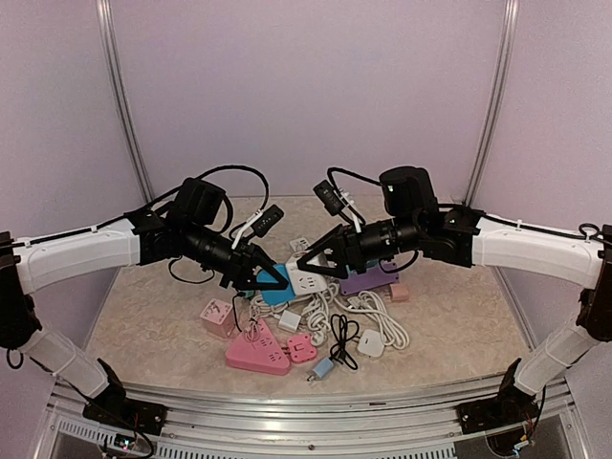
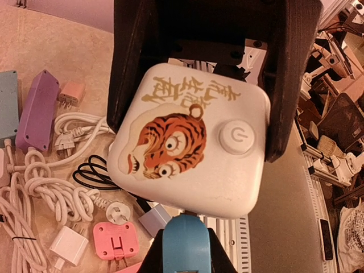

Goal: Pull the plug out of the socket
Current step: Remove the plug from the socket.

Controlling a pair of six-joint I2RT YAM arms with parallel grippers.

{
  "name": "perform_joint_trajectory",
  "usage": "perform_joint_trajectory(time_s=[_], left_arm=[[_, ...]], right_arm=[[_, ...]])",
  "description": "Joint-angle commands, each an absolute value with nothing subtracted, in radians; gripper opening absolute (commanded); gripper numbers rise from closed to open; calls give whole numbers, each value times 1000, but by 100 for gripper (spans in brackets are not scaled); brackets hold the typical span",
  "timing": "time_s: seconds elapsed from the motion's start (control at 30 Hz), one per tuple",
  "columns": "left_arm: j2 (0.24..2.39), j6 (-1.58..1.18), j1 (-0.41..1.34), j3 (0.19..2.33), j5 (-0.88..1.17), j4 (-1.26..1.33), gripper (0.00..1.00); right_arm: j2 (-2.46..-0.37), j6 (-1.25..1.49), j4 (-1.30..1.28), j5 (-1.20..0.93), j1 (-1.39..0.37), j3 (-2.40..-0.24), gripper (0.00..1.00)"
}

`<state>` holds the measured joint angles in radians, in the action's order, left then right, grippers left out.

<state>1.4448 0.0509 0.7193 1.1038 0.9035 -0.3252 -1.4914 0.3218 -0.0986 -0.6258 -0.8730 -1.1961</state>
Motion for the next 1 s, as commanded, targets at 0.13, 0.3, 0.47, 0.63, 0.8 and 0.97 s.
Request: perform_joint_trajectory(time_s=[0.13, 0.3, 0.47, 0.63, 0.8, 0.97], left_arm=[[1398, 79, 725, 1108, 1043, -299, 0], [1397, 84, 728, 1109, 1047, -306, 0], [1399, 87, 728, 1111, 1043, -308, 0], [1401, 82, 729, 1111, 1023, -308, 0], [1406, 69, 729, 1113, 956, -312, 0], [1407, 41, 727, 1106, 914, -284, 0]], right_arm=[[-1453, 351, -5, -822, -875, -1196, 0], [-1409, 370, 22, -888, -875, -1180, 0], [-1393, 363, -4, -876, -874, -1182, 0], [-1401, 329, -75, -825, -875, -1193, 0], [-1397, 322, -116, -709, -875, -1209, 0], [-1390, 337, -121, -646, -875, -1217, 0]])
